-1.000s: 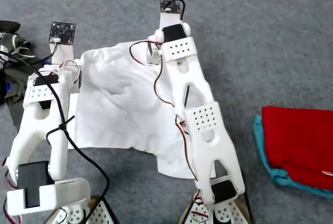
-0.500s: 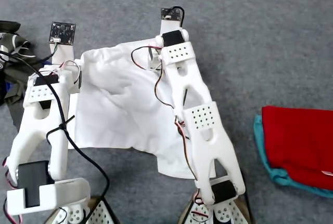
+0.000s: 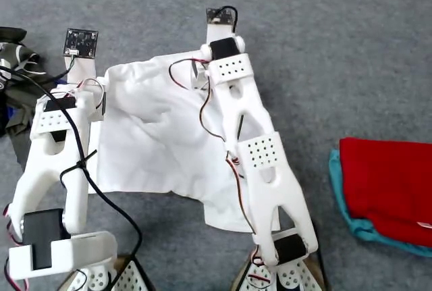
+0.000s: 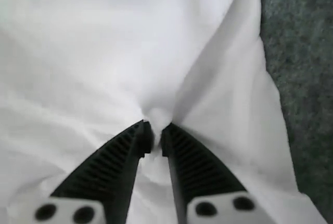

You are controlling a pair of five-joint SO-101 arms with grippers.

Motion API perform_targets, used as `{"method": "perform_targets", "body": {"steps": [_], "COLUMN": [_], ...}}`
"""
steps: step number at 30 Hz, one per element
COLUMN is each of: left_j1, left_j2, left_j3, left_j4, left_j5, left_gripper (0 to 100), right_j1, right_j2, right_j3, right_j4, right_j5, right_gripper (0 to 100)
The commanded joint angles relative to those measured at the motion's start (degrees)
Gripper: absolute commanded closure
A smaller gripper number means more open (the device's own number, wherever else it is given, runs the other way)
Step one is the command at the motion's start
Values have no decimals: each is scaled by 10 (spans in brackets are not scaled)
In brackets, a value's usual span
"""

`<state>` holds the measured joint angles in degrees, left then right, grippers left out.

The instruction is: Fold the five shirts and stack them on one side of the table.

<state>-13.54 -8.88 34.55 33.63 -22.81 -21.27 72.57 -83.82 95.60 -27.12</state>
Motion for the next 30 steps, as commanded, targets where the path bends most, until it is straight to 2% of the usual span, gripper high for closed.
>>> {"method": "perform_targets", "body": {"steps": [1, 7, 22, 26, 30], "left_j1": [2, 2, 1, 1, 1], "left_j2": [-2, -2, -2, -2, -2], "left_j3": [-23, -23, -23, -23, -23], "left_j4": [4, 4, 5, 5, 5], "left_j5": [4, 4, 4, 4, 4], "left_gripper": [981, 981, 981, 981, 981], "right_j1": [-7, -1, 12, 11, 11], "right_j2": [-1, -3, -1, -1, -1], "right_j3": [-74, -115, -82, -80, -82], "right_j4": [35, 57, 52, 52, 52], "right_j5": [11, 12, 38, 33, 33], "right_gripper": [977, 991, 984, 913, 904]}}
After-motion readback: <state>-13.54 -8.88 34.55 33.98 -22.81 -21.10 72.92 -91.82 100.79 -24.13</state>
